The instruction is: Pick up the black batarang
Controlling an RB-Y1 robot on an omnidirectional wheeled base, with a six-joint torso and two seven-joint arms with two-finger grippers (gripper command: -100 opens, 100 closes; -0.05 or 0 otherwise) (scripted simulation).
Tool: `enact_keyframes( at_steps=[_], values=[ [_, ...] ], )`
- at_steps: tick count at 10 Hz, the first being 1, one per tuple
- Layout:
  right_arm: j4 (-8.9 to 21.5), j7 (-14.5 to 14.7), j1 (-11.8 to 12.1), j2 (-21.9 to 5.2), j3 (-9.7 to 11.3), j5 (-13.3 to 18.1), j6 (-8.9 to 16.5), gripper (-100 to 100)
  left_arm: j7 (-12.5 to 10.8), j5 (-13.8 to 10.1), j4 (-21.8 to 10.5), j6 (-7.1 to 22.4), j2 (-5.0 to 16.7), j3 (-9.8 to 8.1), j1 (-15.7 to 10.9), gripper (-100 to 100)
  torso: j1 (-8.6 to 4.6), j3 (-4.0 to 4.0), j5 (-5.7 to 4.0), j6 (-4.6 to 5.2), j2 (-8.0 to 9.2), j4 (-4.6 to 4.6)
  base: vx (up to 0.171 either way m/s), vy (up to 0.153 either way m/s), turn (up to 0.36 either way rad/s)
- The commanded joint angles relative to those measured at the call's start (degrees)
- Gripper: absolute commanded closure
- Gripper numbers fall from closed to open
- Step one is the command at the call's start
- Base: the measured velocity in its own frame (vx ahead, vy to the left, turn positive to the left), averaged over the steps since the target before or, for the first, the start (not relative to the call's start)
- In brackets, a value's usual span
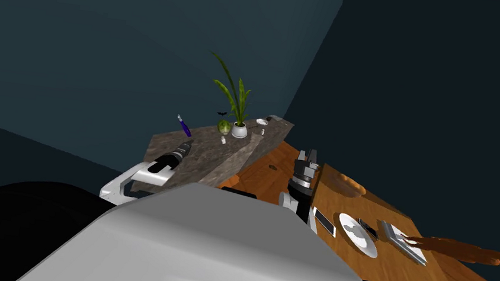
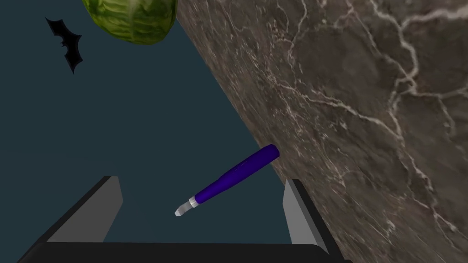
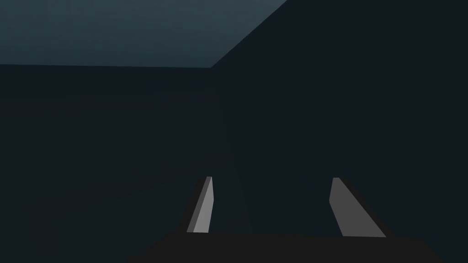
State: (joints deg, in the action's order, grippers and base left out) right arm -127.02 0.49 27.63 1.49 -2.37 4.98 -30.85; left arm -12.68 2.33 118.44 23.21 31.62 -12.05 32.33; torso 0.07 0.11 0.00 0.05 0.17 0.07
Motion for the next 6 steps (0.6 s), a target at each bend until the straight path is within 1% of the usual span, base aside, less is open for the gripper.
enact_keyframes(
  at_steps=[1,2,3,4,6],
  values=[
    [0.00,0.00,0.00,0.00,0.00,0.00,0.00,0,-1.20,0.03,0.41,1.66,0.08,-1.71,0.05,-100,0.00,0.00,0.00,0.00,0.00,0.00,-0.053,-0.016,-0.289],
    [0.00,0.00,0.01,0.00,0.00,0.00,0.00,0,-2.00,-0.17,0.67,3.03,0.29,-3.03,-0.10,-100,0.01,0.00,0.00,-0.03,-0.01,0.00,-0.036,-0.017,-0.213],
    [0.00,0.00,0.01,0.00,-0.01,0.00,0.00,0,-2.32,-0.30,0.75,3.66,0.38,-3.62,-0.20,-100,0.01,-0.03,0.00,-0.04,-0.06,-0.01,-0.024,-0.028,-0.194],
    [0.00,0.00,0.01,0.00,-0.01,0.00,0.00,0,-2.87,-0.59,0.78,4.84,0.51,-4.70,-0.47,-100,-0.02,-0.06,0.00,-0.04,-0.11,-0.02,-0.006,-0.033,-0.228],
    [0.00,0.00,0.02,0.00,-0.01,0.00,0.00,0,-3.56,-1.49,0.36,7.18,0.69,-6.82,-1.39,-100,-0.02,-0.15,-0.01,-0.03,-0.27,-0.05,0.037,-0.024,-0.277]
  ],
)
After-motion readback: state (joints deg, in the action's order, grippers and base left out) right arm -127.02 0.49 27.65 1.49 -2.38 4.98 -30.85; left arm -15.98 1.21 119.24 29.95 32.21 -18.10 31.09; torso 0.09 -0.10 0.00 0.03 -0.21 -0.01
